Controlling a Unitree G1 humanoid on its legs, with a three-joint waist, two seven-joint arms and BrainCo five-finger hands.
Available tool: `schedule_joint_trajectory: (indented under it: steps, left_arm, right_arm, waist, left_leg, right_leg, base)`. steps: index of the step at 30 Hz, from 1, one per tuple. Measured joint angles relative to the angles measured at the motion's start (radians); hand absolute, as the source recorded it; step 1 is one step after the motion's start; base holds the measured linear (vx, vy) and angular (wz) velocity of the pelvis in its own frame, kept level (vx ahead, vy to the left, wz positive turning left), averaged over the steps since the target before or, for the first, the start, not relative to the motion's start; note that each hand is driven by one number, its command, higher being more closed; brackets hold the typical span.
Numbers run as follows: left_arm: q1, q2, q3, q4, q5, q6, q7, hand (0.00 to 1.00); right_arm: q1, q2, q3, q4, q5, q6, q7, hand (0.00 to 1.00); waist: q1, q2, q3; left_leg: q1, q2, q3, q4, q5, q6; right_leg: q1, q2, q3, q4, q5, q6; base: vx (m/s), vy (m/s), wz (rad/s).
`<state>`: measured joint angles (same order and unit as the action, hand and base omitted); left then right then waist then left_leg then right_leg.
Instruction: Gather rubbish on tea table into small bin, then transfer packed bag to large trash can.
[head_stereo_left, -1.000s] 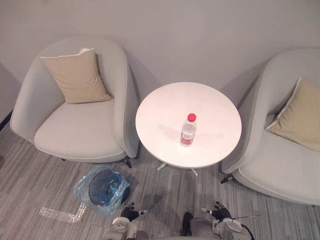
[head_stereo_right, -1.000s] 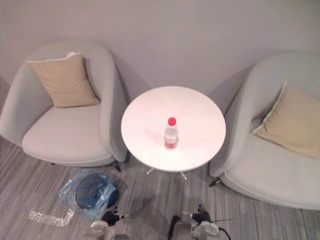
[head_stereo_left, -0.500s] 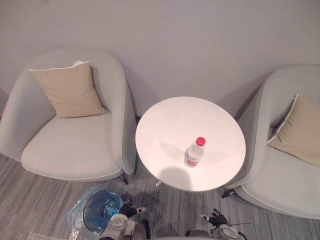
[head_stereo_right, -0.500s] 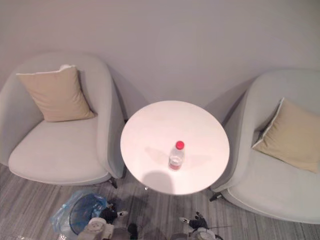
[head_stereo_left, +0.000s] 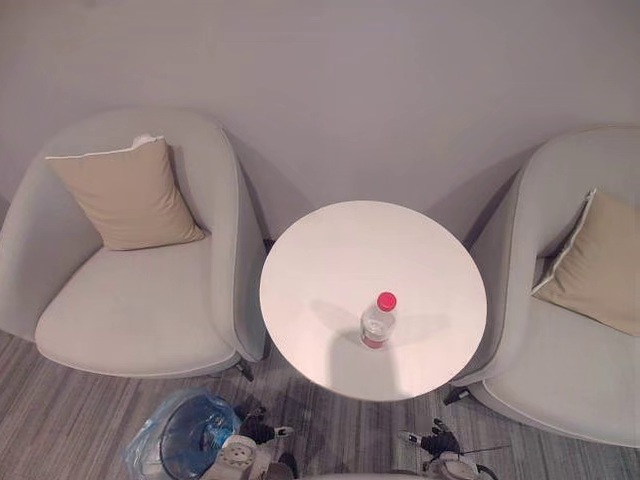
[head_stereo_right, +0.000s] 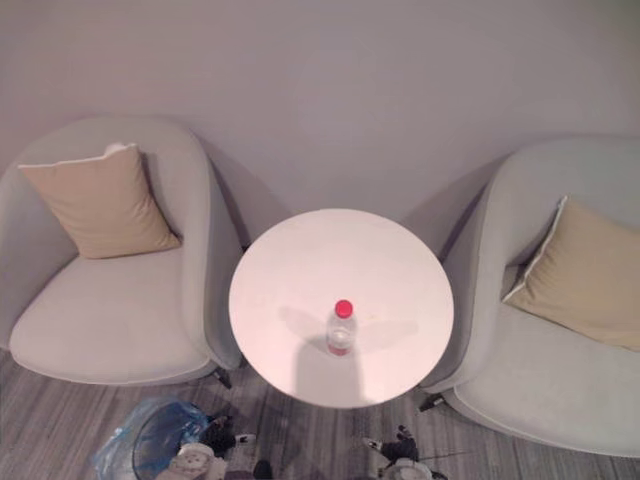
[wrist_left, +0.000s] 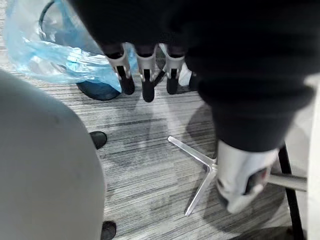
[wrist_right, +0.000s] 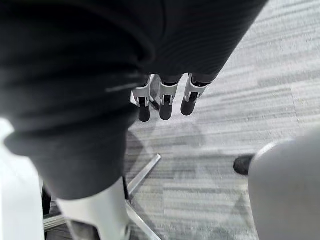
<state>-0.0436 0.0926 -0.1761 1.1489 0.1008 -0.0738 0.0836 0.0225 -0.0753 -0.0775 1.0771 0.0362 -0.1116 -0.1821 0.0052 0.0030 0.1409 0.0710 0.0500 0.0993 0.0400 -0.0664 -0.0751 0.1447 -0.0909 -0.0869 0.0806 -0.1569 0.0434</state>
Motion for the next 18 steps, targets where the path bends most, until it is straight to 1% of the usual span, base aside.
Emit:
schedule_joint_trajectory:
  steps: [2, 4, 8, 12, 18]
  left_arm:
    - [-0.001, -0.002, 0.000, -0.001, 0.013, 0.000, 0.000, 0.00]
    - [-0.002, -0.002, -0.002, 0.000, 0.016, 0.000, 0.001, 0.00]
    - [-0.002, 0.000, -0.016, -0.002, 0.017, 0.000, 0.002, 0.00]
    - [0.001, 0.000, -0.019, -0.010, 0.018, 0.000, 0.004, 0.00]
    - [0.011, 0.001, -0.021, -0.029, 0.019, 0.001, 0.005, 0.00]
  right_arm:
    - [0.010, -0.004, 0.013, -0.051, -0.029, -0.001, -0.018, 0.00]
    - [0.017, -0.006, 0.029, -0.096, -0.039, -0.002, -0.028, 0.00]
    - [0.012, -0.005, 0.045, -0.166, -0.076, -0.003, -0.038, 0.00]
    - [0.005, -0.005, 0.052, -0.196, -0.078, -0.002, -0.054, 0.00]
    - [0.022, -0.007, 0.052, -0.299, -0.092, 0.001, -0.066, 0.00]
  waist:
    - [0.000, 0.000, 0.000]
    - [-0.001, 0.000, 0.000]
    - [-0.002, -0.005, -0.002]
    - [-0.002, -0.006, -0.003]
    - [-0.004, -0.004, -0.005]
  left_leg:
    - [-0.001, -0.001, 0.000, -0.009, 0.010, 0.003]
    - [-0.001, -0.006, 0.000, -0.015, 0.013, 0.008]
    - [0.000, -0.025, -0.006, -0.044, 0.044, 0.018]
    - [0.004, -0.031, -0.015, -0.099, 0.088, 0.023]
    - [0.008, -0.032, -0.024, -0.127, 0.108, 0.023]
  right_leg:
    - [0.000, 0.000, 0.009, -0.021, 0.022, 0.002]
    - [-0.002, -0.004, 0.012, -0.024, 0.026, 0.006]
    - [-0.007, -0.019, 0.011, -0.033, 0.033, 0.017]
    - [-0.028, -0.022, 0.011, -0.031, 0.039, 0.026]
    - [-0.040, -0.022, 0.011, -0.030, 0.041, 0.031]
  base:
    - [-0.05, 0.016, -0.11]
    - [-0.06, 0.021, -0.05]
    - [-0.11, 0.024, 0.04]
    - [-0.12, -0.001, 0.05]
    - [-0.07, -0.003, 0.02]
